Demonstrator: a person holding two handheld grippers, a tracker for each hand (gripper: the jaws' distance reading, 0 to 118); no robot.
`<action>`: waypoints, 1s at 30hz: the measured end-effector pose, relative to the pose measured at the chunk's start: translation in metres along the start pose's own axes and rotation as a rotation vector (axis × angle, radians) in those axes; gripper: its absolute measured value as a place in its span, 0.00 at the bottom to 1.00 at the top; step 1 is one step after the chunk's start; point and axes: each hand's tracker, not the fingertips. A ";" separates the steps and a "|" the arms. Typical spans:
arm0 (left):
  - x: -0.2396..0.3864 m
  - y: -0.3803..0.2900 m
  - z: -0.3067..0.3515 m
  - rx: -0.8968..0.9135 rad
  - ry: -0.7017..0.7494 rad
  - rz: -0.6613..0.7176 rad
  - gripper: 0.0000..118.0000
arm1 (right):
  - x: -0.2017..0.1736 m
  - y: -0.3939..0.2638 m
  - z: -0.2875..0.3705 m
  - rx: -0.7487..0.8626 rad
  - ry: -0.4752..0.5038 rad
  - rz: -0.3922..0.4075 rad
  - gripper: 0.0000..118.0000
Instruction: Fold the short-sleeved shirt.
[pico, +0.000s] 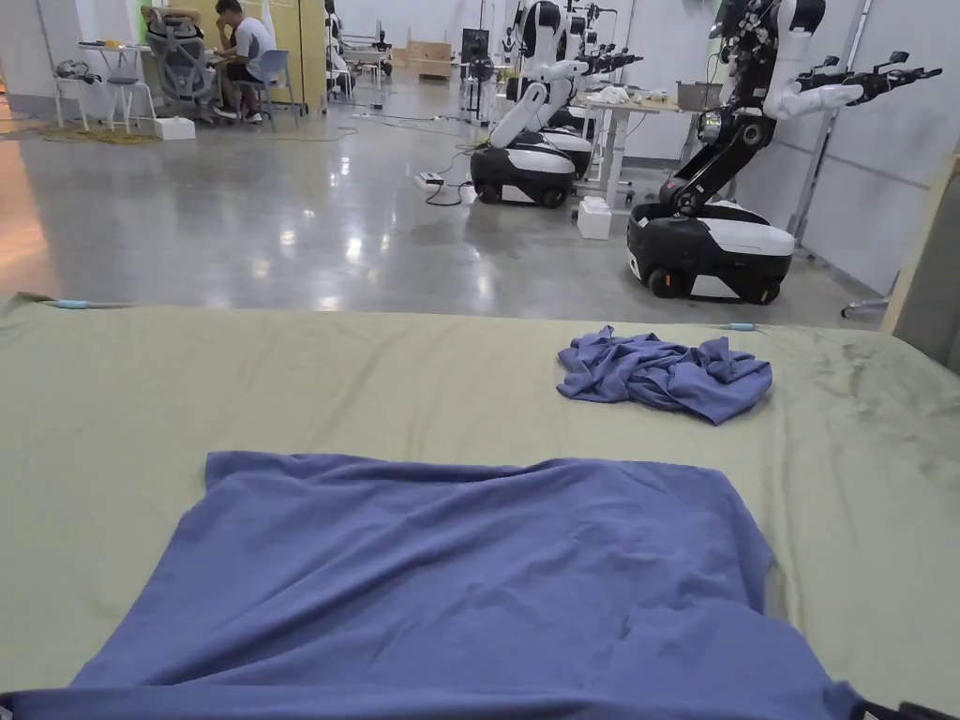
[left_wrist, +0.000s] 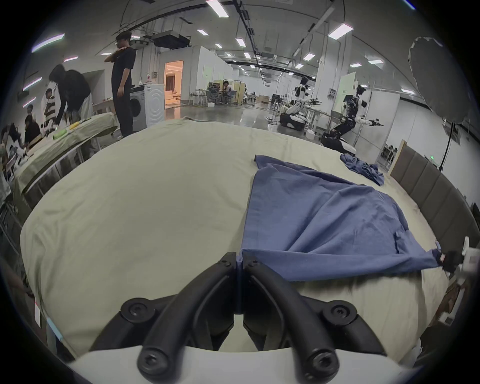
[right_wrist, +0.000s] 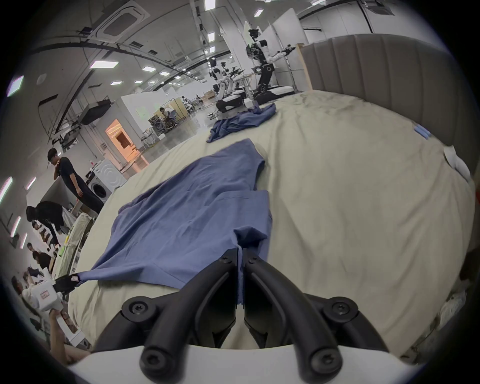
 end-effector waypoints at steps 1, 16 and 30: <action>-0.003 -0.005 0.007 -0.003 -0.001 0.005 0.03 | 0.005 -0.009 0.007 -0.002 -0.006 -0.010 0.05; -0.021 -0.082 0.078 -0.081 -0.014 0.019 0.03 | 0.047 -0.093 0.080 -0.047 -0.060 -0.110 0.05; -0.041 -0.095 0.068 -0.137 -0.090 0.144 0.92 | 0.032 -0.097 0.075 -0.082 -0.104 -0.049 0.98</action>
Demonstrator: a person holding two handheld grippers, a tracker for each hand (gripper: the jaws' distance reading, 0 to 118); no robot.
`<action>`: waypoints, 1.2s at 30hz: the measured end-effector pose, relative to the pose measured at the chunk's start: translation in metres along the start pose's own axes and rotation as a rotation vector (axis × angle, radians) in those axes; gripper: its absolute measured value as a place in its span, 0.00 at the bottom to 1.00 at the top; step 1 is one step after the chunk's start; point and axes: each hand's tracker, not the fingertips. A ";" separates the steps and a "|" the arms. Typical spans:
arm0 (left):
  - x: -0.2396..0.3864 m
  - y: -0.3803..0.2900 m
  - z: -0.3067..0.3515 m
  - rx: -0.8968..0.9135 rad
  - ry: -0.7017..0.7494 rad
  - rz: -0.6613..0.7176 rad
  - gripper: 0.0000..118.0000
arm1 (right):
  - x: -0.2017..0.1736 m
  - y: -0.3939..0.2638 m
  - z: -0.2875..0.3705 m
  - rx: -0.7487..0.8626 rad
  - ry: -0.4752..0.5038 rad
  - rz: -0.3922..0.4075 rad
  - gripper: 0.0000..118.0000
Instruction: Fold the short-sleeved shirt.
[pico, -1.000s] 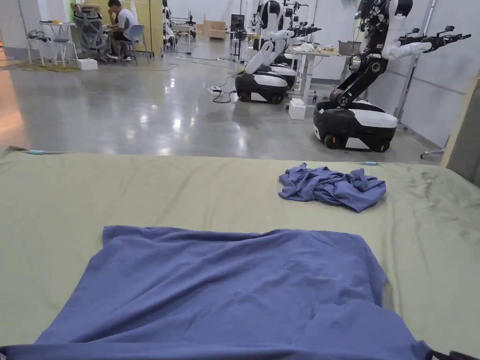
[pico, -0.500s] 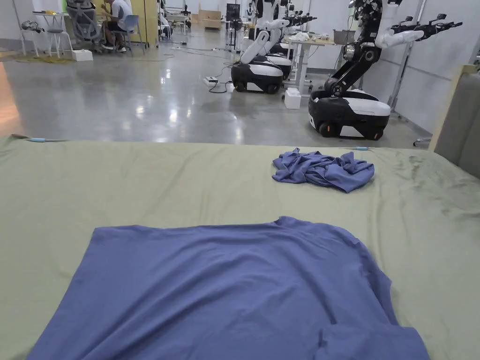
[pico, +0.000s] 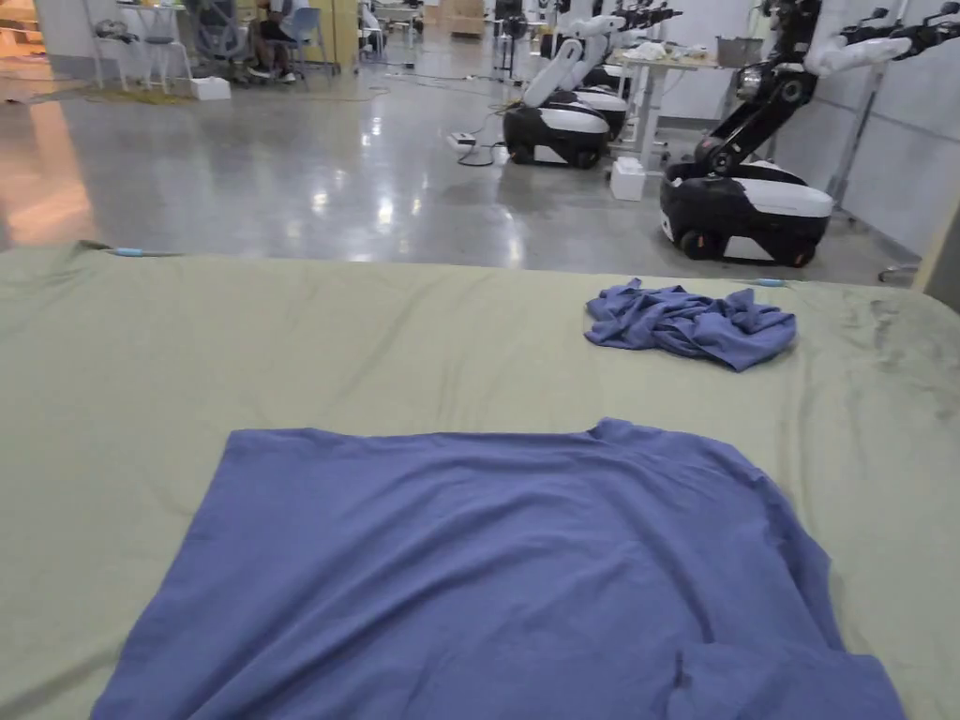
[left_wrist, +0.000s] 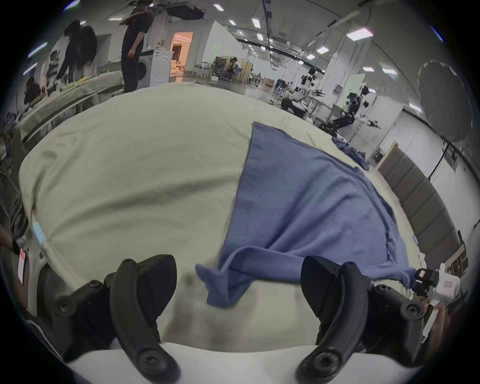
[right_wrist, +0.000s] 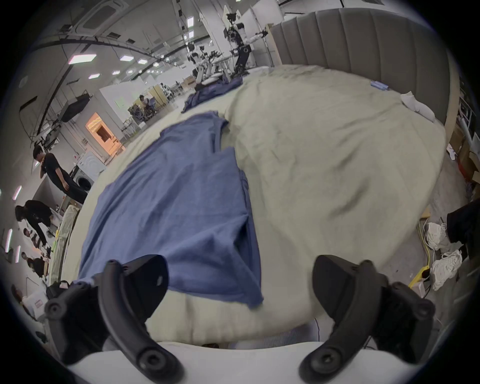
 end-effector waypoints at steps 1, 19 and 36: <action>0.001 -0.002 0.011 0.022 0.017 -0.005 0.91 | -0.006 0.000 0.012 0.029 -0.034 0.009 0.95; 0.016 -0.010 0.020 0.075 0.142 -0.103 0.67 | -0.055 -0.021 0.037 0.002 -0.033 0.136 0.02; 0.022 -0.001 -0.017 -0.057 0.119 -0.160 0.05 | -0.046 -0.009 0.029 -0.009 -0.093 0.164 0.02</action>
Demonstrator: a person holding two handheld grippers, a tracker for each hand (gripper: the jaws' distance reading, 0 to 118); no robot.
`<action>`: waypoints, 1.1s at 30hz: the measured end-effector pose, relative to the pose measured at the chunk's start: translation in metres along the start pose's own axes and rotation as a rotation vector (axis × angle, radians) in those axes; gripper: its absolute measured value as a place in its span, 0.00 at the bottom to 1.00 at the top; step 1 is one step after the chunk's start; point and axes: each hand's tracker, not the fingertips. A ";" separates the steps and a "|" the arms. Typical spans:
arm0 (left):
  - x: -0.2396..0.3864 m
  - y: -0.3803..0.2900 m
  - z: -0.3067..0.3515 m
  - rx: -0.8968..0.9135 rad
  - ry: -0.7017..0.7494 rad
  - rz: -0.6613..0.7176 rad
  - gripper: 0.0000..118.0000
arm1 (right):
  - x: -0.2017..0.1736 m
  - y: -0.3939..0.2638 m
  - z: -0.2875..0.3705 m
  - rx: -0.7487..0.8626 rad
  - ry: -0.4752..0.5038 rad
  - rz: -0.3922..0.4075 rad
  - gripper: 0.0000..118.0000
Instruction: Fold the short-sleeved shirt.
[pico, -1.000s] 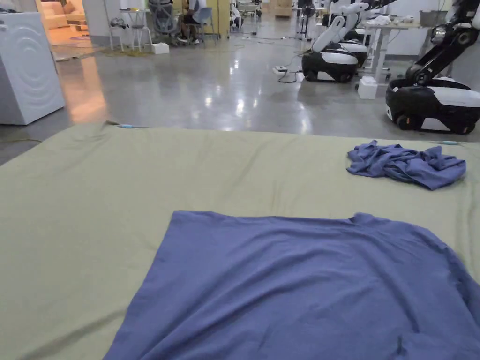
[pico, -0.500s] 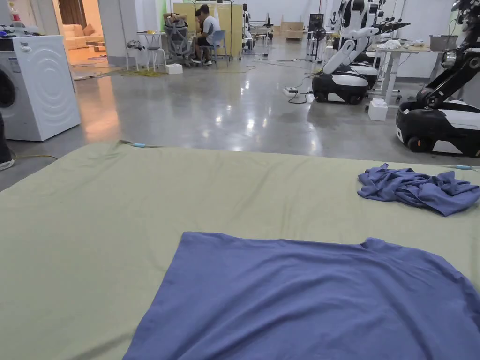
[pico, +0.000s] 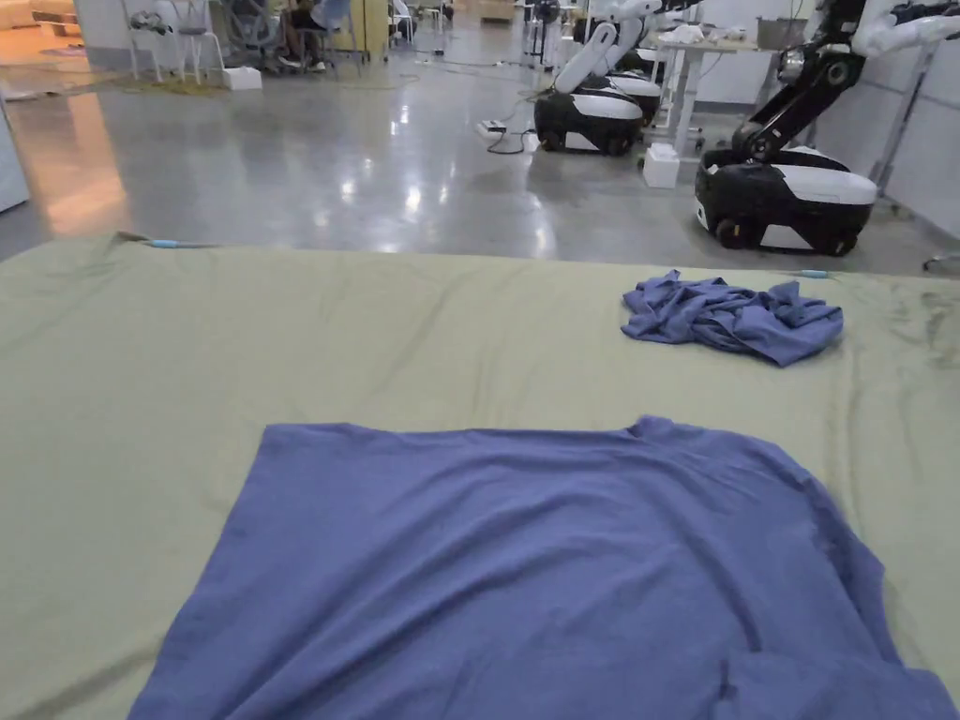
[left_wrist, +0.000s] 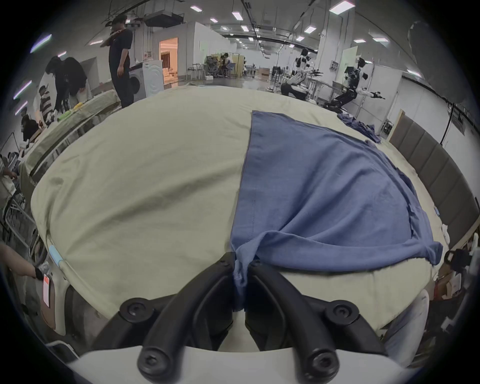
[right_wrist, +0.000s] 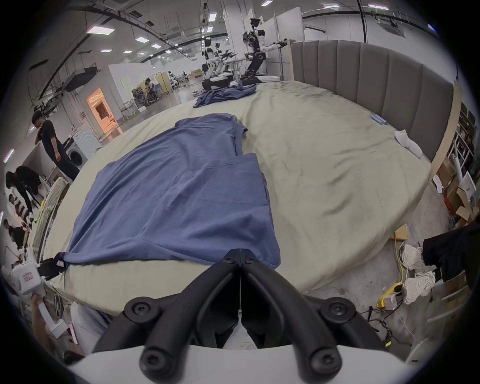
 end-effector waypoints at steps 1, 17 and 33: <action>0.000 -0.001 -0.001 0.004 0.004 0.013 0.05 | 0.001 0.001 -0.003 0.000 0.003 -0.001 0.02; 0.005 -0.004 -0.001 -0.009 0.010 0.026 0.05 | 0.012 0.003 -0.068 -0.132 -0.086 0.069 0.78; 0.014 0.074 0.028 0.183 -0.036 -0.011 0.05 | -0.017 0.077 -0.024 0.064 0.083 0.109 0.07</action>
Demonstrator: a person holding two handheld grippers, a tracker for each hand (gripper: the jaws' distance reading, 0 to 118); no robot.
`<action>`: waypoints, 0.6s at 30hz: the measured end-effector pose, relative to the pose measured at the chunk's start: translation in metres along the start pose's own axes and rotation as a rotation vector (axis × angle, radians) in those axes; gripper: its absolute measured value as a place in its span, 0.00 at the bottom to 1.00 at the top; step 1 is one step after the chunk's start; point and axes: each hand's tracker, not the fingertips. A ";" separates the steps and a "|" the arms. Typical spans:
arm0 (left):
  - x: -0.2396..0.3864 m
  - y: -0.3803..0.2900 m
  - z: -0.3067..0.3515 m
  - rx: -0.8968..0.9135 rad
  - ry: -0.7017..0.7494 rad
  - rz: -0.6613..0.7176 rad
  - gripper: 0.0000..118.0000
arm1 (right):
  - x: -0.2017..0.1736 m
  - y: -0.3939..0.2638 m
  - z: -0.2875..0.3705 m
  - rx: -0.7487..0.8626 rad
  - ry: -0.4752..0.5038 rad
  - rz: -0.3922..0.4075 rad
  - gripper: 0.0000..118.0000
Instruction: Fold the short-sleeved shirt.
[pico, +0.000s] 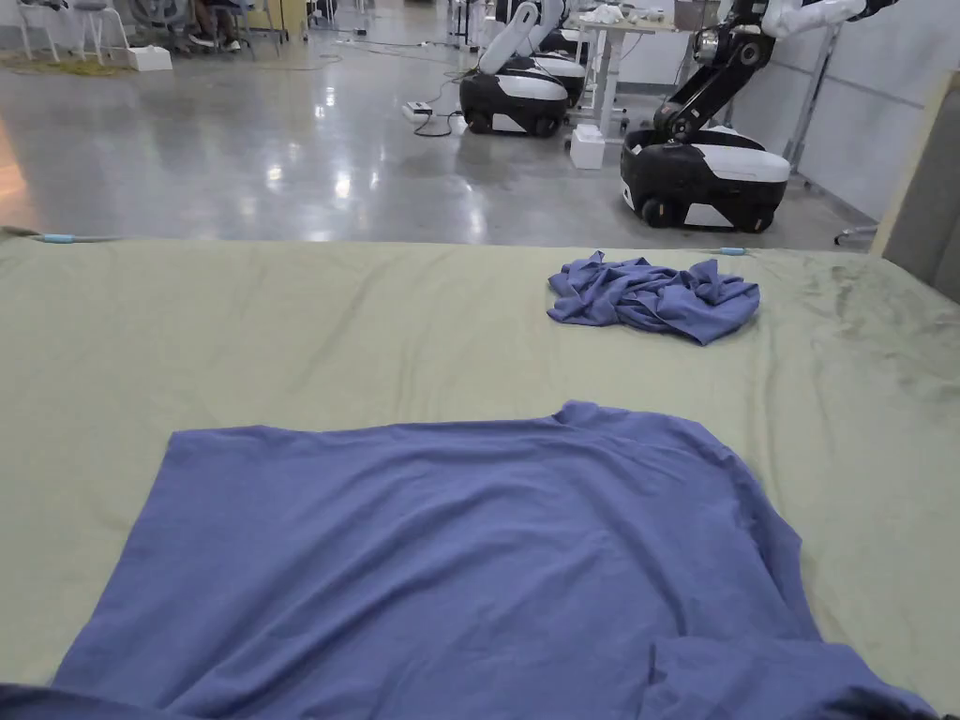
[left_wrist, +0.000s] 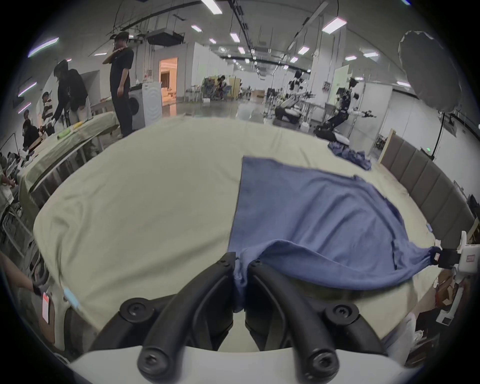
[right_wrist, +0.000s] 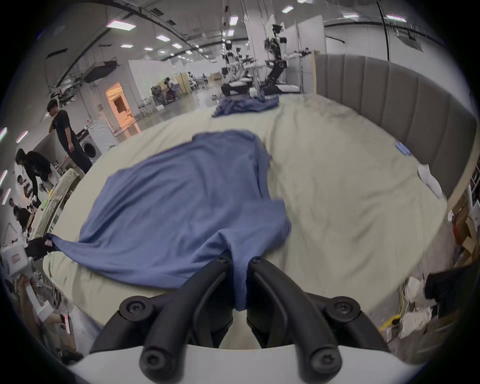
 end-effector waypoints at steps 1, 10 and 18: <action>0.001 0.011 -0.007 0.004 0.002 -0.003 0.05 | -0.002 0.012 -0.005 0.021 -0.003 0.008 0.07; 0.032 0.093 -0.086 0.084 0.043 -0.099 0.05 | -0.016 0.100 -0.089 0.087 -0.016 0.029 0.07; 0.044 0.098 -0.159 0.000 0.055 -0.101 0.05 | -0.012 0.109 -0.172 -0.004 -0.056 0.002 0.07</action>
